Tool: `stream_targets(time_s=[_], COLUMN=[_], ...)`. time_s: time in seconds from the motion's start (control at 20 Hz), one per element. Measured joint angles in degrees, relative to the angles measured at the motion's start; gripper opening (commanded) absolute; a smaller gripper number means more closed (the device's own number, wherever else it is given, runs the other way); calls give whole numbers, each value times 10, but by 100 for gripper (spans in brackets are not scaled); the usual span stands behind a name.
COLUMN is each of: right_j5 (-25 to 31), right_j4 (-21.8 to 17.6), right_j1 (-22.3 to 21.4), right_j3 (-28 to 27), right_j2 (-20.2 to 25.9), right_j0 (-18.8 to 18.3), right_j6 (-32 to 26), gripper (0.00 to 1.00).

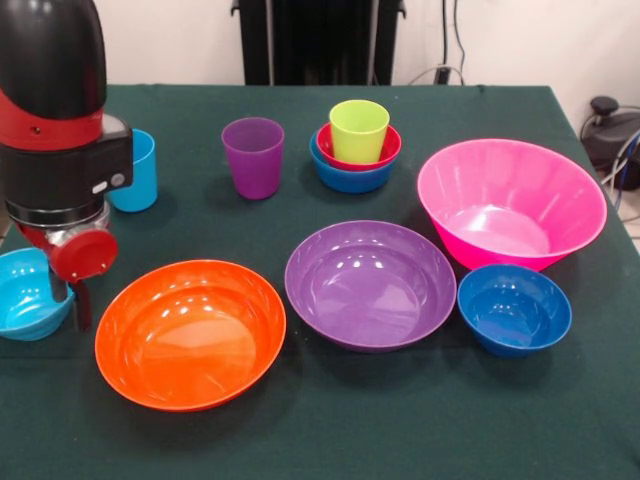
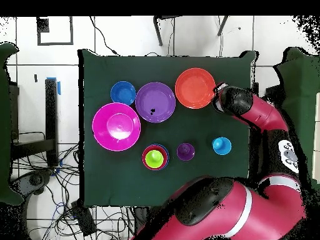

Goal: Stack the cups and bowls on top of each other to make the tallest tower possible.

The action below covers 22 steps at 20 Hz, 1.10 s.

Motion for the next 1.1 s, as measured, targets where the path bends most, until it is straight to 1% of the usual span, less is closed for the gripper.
stream_targets(time_s=[0.5, 1.1], right_j5=[0, 0], right_j4=[0, 0], right_j1=[20, 18], right_j3=[-1, -1], right_j2=[-3, -14], right_j0=[0, 0], right_j6=[0, 0], gripper=[100, 100])
